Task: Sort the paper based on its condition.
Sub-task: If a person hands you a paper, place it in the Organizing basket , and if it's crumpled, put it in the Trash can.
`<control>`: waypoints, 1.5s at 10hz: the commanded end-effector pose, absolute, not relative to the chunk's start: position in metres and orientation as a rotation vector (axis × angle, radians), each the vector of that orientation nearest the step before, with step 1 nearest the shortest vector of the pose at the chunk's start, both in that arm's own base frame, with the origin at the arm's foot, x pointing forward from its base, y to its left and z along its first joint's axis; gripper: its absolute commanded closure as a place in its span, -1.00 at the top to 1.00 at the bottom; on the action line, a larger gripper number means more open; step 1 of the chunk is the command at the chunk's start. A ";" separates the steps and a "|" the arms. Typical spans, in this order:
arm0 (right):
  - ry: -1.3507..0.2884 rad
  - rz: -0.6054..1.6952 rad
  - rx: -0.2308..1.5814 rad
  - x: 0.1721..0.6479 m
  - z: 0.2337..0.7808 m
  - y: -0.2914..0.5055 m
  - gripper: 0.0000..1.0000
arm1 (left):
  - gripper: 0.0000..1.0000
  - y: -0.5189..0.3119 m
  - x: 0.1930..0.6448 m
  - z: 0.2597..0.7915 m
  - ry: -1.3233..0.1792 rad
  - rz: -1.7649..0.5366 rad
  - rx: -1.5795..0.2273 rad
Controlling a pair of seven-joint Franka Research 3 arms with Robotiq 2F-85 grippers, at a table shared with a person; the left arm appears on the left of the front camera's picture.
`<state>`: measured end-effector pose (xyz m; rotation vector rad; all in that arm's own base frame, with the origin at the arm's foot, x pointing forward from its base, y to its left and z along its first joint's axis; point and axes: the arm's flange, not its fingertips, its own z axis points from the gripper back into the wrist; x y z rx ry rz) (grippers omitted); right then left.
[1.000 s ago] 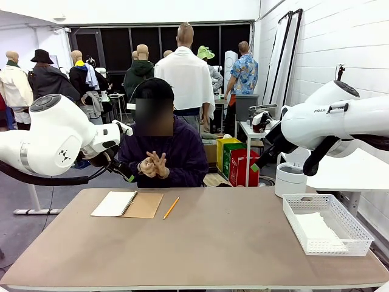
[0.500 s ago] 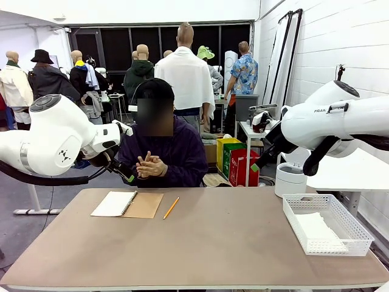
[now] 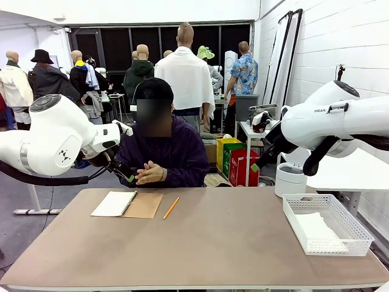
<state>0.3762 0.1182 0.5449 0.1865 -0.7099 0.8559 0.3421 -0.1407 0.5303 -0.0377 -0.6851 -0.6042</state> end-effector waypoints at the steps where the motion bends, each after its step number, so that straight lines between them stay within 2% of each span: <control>1: -0.708 0.846 0.176 0.376 0.544 0.118 1.00 | 1.00 -0.140 0.343 0.530 -0.684 -0.603 -0.037; 15: -0.710 0.856 0.186 0.376 0.545 0.118 1.00 | 1.00 -0.140 0.343 0.530 -0.684 -0.603 -0.037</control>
